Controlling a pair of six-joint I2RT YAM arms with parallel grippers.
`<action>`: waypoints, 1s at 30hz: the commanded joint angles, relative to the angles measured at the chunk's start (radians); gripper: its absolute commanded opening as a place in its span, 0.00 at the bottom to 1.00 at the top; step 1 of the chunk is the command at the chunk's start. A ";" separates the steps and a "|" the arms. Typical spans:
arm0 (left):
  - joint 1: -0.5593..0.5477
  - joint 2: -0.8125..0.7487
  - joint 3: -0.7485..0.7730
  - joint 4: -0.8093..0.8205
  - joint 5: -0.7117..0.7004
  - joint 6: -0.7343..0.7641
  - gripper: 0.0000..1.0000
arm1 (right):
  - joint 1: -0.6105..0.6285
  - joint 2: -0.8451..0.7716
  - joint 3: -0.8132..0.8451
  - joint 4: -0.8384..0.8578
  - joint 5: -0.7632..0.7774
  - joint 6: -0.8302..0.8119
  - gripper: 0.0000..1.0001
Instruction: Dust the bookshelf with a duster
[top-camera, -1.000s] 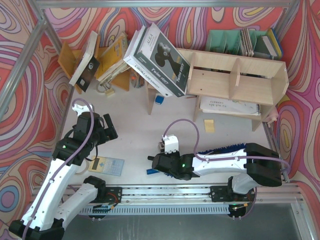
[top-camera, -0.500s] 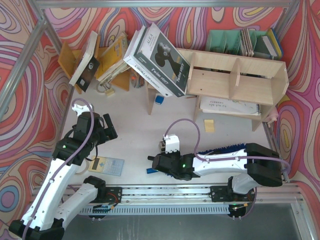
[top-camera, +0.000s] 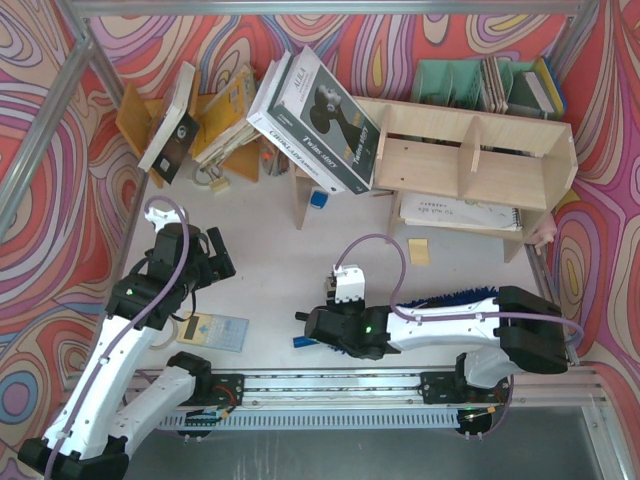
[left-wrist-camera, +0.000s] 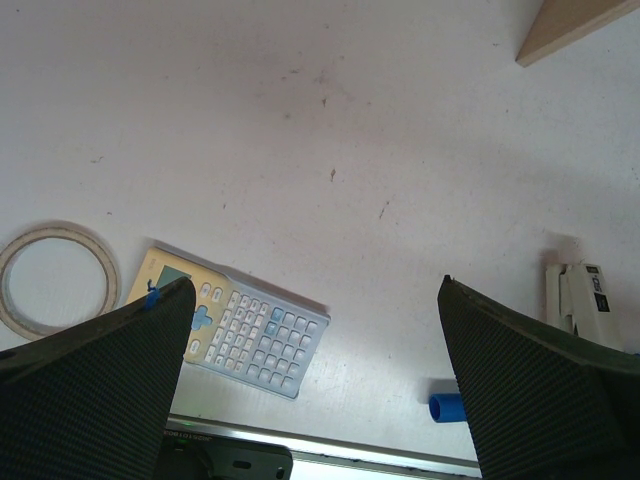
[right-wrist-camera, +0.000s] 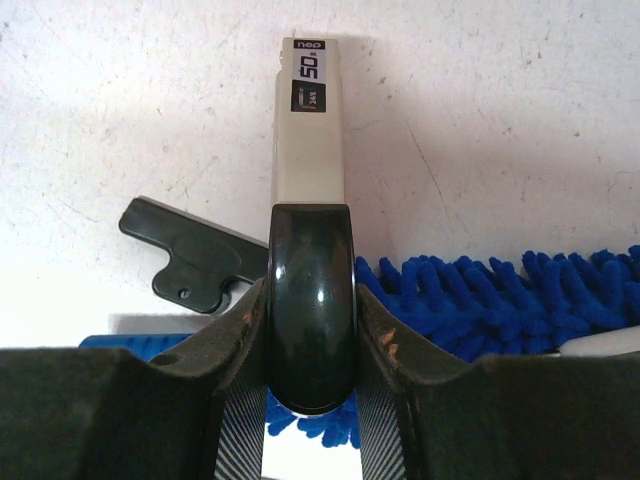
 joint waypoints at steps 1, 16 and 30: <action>-0.003 0.007 -0.014 -0.011 -0.013 -0.009 0.98 | 0.002 0.010 0.081 -0.054 0.109 0.047 0.09; -0.003 0.007 -0.014 -0.010 -0.013 -0.009 0.98 | -0.052 0.088 0.178 -0.072 0.122 0.016 0.10; -0.003 0.003 -0.014 -0.015 -0.022 -0.010 0.98 | -0.180 0.203 0.237 0.047 0.052 -0.126 0.09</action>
